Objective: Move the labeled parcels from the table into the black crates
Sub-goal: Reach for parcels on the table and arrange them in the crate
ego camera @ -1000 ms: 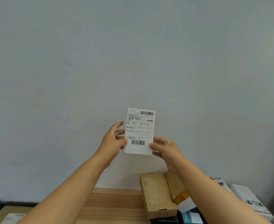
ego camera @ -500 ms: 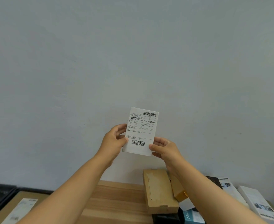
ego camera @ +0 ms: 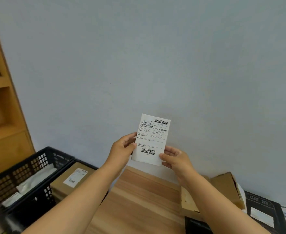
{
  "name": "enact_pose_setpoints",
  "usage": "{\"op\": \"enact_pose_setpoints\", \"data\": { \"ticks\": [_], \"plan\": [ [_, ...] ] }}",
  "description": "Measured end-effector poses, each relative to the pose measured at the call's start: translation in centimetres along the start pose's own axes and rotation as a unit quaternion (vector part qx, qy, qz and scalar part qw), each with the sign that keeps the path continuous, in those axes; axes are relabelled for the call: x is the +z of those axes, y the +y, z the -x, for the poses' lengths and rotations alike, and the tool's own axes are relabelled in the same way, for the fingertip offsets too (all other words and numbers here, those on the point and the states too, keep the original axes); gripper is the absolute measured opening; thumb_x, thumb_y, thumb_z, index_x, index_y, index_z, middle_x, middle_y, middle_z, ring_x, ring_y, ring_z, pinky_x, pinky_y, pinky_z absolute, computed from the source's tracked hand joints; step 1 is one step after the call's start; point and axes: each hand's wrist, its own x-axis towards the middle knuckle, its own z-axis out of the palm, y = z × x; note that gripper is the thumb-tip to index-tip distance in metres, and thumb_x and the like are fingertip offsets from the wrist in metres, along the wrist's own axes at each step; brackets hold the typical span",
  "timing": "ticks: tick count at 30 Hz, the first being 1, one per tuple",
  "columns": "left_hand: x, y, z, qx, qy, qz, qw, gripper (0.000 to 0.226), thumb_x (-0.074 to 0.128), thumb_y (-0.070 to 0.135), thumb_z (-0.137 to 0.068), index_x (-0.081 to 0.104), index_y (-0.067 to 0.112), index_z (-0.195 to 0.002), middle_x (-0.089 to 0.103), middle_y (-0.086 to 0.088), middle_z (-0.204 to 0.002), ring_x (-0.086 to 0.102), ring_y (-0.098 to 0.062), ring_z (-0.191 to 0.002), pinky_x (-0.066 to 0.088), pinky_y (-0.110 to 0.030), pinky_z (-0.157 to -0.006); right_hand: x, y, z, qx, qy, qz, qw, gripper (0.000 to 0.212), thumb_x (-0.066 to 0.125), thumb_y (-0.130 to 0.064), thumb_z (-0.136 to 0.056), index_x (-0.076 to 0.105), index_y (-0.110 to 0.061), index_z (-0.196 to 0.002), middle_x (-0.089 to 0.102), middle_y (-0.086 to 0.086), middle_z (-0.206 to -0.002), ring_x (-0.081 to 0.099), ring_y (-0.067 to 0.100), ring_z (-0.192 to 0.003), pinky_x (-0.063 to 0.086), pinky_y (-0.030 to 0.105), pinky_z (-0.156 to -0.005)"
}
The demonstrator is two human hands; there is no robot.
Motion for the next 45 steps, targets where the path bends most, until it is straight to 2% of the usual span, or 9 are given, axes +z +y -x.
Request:
{"op": "enact_pose_setpoints", "data": {
  "ticks": [11, 15, 21, 25, 29, 31, 35, 39, 45],
  "plan": [
    [-12.8, 0.2, 2.8, -0.018, 0.047, -0.020, 0.999, 0.056, 0.045, -0.014, -0.086, 0.059, 0.027, -0.121, 0.068, 0.012, -0.109, 0.063, -0.004, -0.103, 0.053, -0.026, -0.087, 12.8, 0.7, 1.1, 0.000, -0.065, 0.023, 0.998, 0.027, 0.064, 0.004, -0.084, 0.065, -0.016, -0.102, 0.073, 0.003, -0.097, 0.067, 0.016, -0.086, 0.051, 0.027, -0.074],
    [-20.8, 0.2, 4.0, -0.019, 0.074, -0.023, 0.997, 0.052, 0.048, -0.012, -0.087, 0.058, 0.024, -0.123, 0.066, 0.010, -0.110, 0.062, -0.006, -0.103, 0.053, -0.028, -0.089, 20.9, 1.6, 2.1, -0.001, -0.082, 0.026, 0.996, 0.027, 0.064, 0.002, -0.084, 0.066, -0.015, -0.105, 0.074, 0.002, -0.097, 0.068, 0.015, -0.089, 0.051, 0.027, -0.076],
    [-35.0, -0.5, 6.5, -0.028, 0.109, -0.065, 0.991, 0.039, 0.055, 0.002, -0.092, 0.056, 0.023, -0.124, 0.066, 0.006, -0.114, 0.060, -0.008, -0.105, 0.050, -0.032, -0.092, 34.7, 3.8, 3.8, 0.017, -0.117, 0.021, 0.993, 0.027, 0.064, 0.001, -0.086, 0.065, -0.015, -0.108, 0.075, -0.001, -0.096, 0.070, 0.013, -0.086, 0.053, 0.021, -0.064],
    [-43.3, -1.2, 8.3, -0.052, 0.138, -0.073, 0.986, 0.042, 0.055, 0.002, -0.091, 0.052, 0.019, -0.130, 0.065, 0.004, -0.116, 0.059, -0.015, -0.111, 0.049, -0.040, -0.097, 43.1, 5.5, 5.0, 0.027, -0.146, 0.013, 0.989, 0.027, 0.063, 0.002, -0.086, 0.065, -0.011, -0.109, 0.075, 0.002, -0.097, 0.070, 0.019, -0.093, 0.056, 0.037, -0.086],
    [-49.6, -1.3, 9.8, -0.062, 0.165, -0.086, 0.981, 0.042, 0.053, -0.001, -0.092, 0.049, 0.014, -0.131, 0.063, 0.000, -0.115, 0.058, -0.010, -0.103, 0.049, -0.016, -0.074, 50.0, 6.4, 5.9, 0.035, -0.162, 0.013, 0.986, 0.025, 0.063, 0.001, -0.086, 0.064, -0.012, -0.108, 0.074, 0.001, -0.098, 0.070, 0.017, -0.090, 0.054, 0.021, -0.066],
    [-52.0, -1.4, 10.0, -0.062, 0.176, -0.096, 0.978, 0.042, 0.052, -0.002, -0.092, 0.048, 0.014, -0.131, 0.062, -0.001, -0.115, 0.057, -0.009, -0.099, 0.044, -0.011, -0.066, 52.8, 6.6, 6.0, 0.039, -0.169, 0.008, 0.985, 0.026, 0.063, 0.003, -0.086, 0.064, -0.010, -0.109, 0.073, 0.004, -0.101, 0.070, 0.019, -0.092, 0.055, 0.020, -0.064],
    [-56.1, -2.5, 9.3, -0.069, 0.202, -0.104, 0.971, 0.043, 0.052, 0.000, -0.093, 0.046, 0.014, -0.132, 0.061, 0.000, -0.119, 0.056, -0.012, -0.105, 0.042, -0.010, -0.066, 57.3, 7.4, 4.8, 0.036, -0.182, 0.020, 0.982, 0.023, 0.063, 0.003, -0.086, 0.065, -0.015, -0.100, 0.073, 0.001, -0.096, 0.070, 0.017, -0.091, 0.057, 0.024, -0.072],
    [-59.5, -4.1, 7.8, -0.083, 0.217, -0.120, 0.965, 0.045, 0.054, 0.003, -0.092, 0.045, 0.015, -0.134, 0.061, 0.002, -0.121, 0.057, -0.009, -0.103, 0.042, -0.011, -0.067, 60.8, 9.2, 2.1, 0.048, -0.200, 0.043, 0.978, 0.025, 0.067, -0.003, -0.085, 0.066, -0.018, -0.104, 0.074, -0.002, -0.099, 0.067, 0.020, -0.100, 0.052, 0.041, -0.094],
    [-65.7, -6.9, 3.6, -0.128, 0.209, -0.196, 0.950, 0.064, 0.062, 0.010, -0.089, 0.032, 0.017, -0.144, 0.058, 0.002, -0.126, 0.054, -0.008, -0.105, 0.043, -0.021, -0.083, 66.9, 11.9, -4.1, 0.075, -0.231, 0.045, 0.969, 0.026, 0.068, -0.004, -0.085, 0.067, -0.017, -0.108, 0.074, -0.003, -0.100, 0.067, 0.018, -0.100, 0.052, 0.040, -0.095]
  ]
}}
